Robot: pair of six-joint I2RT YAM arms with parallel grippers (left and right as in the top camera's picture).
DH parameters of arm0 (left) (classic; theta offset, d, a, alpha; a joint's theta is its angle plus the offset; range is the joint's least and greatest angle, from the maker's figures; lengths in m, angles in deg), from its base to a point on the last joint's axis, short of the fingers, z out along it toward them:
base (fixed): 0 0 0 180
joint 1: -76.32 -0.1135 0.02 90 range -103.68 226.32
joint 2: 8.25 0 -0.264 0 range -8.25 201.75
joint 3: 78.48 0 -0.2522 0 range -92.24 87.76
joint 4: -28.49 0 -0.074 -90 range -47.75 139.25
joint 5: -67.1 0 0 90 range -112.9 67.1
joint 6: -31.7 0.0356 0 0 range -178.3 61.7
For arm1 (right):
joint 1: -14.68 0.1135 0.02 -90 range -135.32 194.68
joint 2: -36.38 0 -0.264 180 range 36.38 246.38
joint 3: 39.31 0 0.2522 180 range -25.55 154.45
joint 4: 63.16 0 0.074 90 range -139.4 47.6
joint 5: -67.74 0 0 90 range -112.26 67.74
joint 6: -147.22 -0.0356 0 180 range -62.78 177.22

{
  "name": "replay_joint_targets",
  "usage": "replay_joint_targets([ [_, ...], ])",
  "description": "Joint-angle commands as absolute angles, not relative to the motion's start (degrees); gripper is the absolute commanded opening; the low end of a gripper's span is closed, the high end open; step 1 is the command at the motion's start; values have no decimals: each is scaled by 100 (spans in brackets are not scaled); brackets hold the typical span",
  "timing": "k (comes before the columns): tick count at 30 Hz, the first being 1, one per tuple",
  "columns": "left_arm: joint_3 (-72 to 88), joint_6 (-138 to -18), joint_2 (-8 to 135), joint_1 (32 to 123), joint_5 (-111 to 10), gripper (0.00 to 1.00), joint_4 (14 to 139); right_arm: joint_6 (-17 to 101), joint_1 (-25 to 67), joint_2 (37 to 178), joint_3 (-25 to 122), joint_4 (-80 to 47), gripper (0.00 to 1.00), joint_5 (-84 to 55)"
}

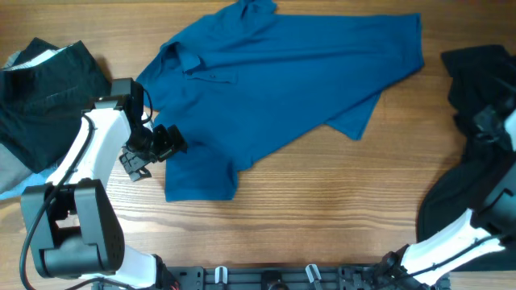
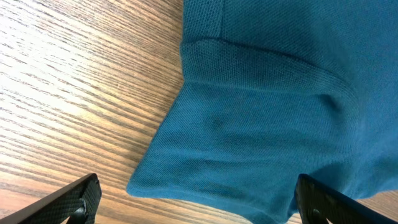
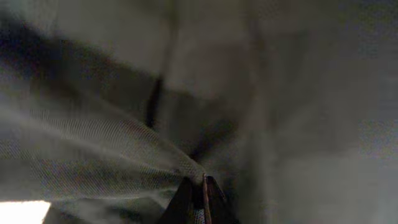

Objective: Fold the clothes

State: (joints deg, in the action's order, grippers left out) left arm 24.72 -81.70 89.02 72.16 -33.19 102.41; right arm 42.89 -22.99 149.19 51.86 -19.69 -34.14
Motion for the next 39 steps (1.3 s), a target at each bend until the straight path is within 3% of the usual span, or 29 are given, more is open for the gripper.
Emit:
replay_joint_targets([
  [1,2500,-8126,8904,7227,-3268,100,10247,3618,-2741,14333,5365,-1910,4,-3689],
  [6,2500,-8126,8904,7227,-3268,100,10247,3183,-2959,14145,5365,-1809,4,-3529],
  [7,2500,-8126,8904,7227,-3268,100,10247,3306,-2957,14121,5365,-1857,9,-3202],
  [8,2500,-8126,8904,7227,-3268,100,10245,3566,-2944,14110,5365,-1938,23,-2734],
  [9,2500,-8126,8904,7227,-3268,100,10245,3830,-2924,14102,5365,-2039,45,-2152],
  [10,2500,-8126,8904,7227,-3268,100,10245,4027,-2900,14099,5365,-2146,75,-1567],
  [12,2500,-8124,8904,7227,-3268,100,10247,4099,-2835,14093,5365,-2281,89,-496],
  [18,2500,-8124,8904,7227,-3268,100,10245,4296,-2424,14082,5363,-2045,91,1091],
  [23,2500,-8122,8904,7227,-3268,100,10195,4834,-1746,14084,5363,-1029,100,840],
  [29,2500,-8122,8904,7227,-3266,100,10112,4895,-730,14095,5009,-67,100,556],
  [39,2500,-8120,8904,7227,-3264,100,10018,4445,341,14102,3772,-675,98,453],
])
